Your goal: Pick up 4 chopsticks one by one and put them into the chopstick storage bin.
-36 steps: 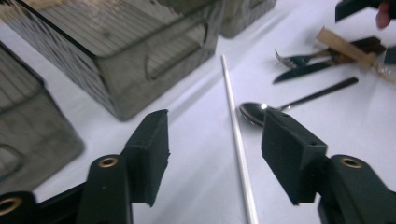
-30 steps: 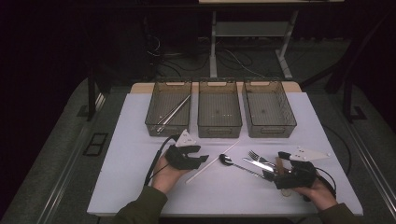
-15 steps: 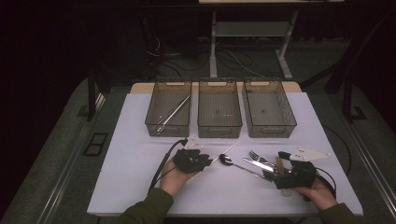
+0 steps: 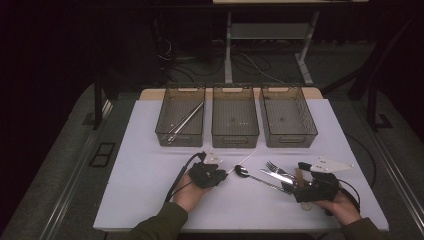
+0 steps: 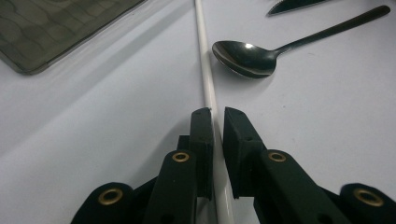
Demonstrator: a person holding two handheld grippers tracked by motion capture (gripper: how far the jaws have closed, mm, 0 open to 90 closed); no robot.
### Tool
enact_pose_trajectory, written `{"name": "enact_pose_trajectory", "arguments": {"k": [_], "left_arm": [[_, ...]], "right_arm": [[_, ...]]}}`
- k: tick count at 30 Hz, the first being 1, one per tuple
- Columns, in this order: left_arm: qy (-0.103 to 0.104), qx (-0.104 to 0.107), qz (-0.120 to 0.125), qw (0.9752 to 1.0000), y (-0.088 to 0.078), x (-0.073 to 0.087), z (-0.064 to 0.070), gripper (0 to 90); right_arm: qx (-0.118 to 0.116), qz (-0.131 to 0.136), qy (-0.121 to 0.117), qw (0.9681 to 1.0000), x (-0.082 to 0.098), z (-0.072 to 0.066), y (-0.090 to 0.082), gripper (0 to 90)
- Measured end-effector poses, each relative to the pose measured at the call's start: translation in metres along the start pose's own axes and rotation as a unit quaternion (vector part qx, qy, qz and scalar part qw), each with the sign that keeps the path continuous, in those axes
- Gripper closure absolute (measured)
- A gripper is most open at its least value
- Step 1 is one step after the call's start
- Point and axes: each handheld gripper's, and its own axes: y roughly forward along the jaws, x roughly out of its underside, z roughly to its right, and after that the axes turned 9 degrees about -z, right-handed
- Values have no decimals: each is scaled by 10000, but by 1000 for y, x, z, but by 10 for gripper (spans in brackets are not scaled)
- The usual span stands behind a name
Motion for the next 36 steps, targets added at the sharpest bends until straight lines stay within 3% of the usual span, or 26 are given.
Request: {"name": "enact_pose_trajectory", "arguments": {"k": [12,22,26,36], "left_arm": [[-90,-29,-10,10000,0,-1,0,836],[-23,-55,-56,10000,-2,-2,-2,837],[-70,-74,-53,9999,-6,-1,-7,837],[60,-40,-237,9997,-19,-2,-15,837]], "right_arm": [[4,0,-2,10000,0,0,0,32],[4,18,0,10000,0,0,-1,32],[6,25,5,10000,0,0,-1,32],[14,37,-1,10000,0,1,-2,32]]}}
